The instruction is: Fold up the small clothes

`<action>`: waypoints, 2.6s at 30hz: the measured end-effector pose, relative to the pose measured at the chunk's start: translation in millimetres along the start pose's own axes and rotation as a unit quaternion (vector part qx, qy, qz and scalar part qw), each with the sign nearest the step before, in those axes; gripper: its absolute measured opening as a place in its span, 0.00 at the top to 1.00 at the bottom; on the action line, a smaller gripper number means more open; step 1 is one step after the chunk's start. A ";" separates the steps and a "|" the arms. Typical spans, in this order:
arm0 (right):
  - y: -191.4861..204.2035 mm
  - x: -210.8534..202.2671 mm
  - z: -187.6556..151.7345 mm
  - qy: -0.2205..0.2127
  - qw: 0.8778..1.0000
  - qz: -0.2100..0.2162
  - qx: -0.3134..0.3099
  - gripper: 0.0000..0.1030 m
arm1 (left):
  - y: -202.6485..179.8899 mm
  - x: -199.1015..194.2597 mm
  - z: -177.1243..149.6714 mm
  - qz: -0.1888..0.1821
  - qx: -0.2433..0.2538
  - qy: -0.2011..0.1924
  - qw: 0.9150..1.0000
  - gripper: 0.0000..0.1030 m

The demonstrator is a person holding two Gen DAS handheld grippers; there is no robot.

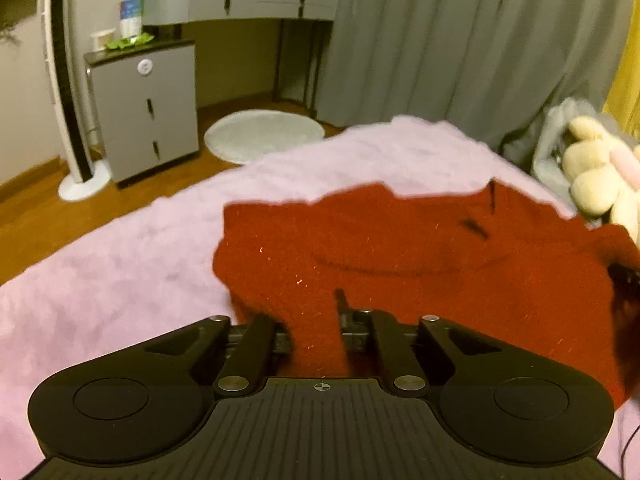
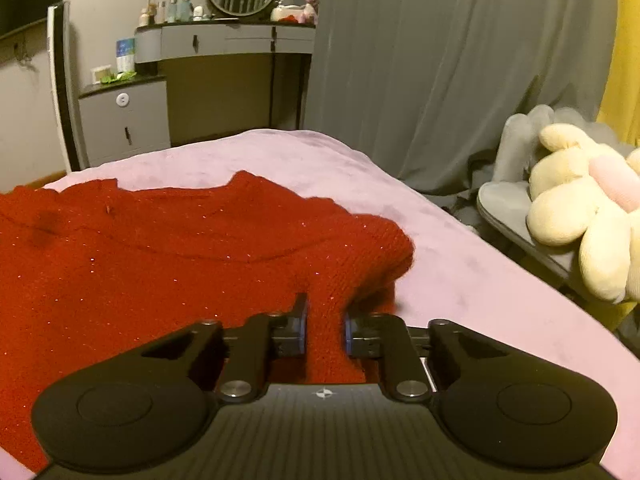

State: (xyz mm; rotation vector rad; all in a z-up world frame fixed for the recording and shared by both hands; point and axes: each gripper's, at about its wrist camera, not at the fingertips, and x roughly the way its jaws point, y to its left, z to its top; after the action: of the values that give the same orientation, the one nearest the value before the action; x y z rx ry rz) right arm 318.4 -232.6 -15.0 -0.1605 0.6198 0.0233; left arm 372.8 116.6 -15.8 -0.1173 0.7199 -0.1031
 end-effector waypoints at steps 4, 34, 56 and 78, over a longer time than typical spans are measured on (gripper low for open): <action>12.4 -15.6 29.1 -0.079 0.994 -0.055 -0.049 0.88 | -8.4 -25.3 30.9 0.017 0.015 -0.087 0.996 0.90; 38.3 48.0 -31.4 -0.078 0.994 -0.080 -0.003 0.68 | -21.4 42.7 -32.7 0.113 -0.051 -0.084 0.989 0.15; 22.0 -19.0 -59.8 -0.056 0.996 -0.067 0.037 0.53 | -4.7 -15.0 -48.3 0.119 -0.078 -0.045 0.989 0.11; 126.3 -117.8 -50.7 -0.003 0.999 -0.008 0.048 0.80 | 47.1 -48.3 -93.3 -0.084 -0.199 0.054 0.975 0.19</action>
State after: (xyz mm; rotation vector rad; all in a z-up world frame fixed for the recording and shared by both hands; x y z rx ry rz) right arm 184.4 -112.7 -5.4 -0.0735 0.6114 -0.0216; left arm 277.5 162.9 -60.6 -0.5603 0.8328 -0.1265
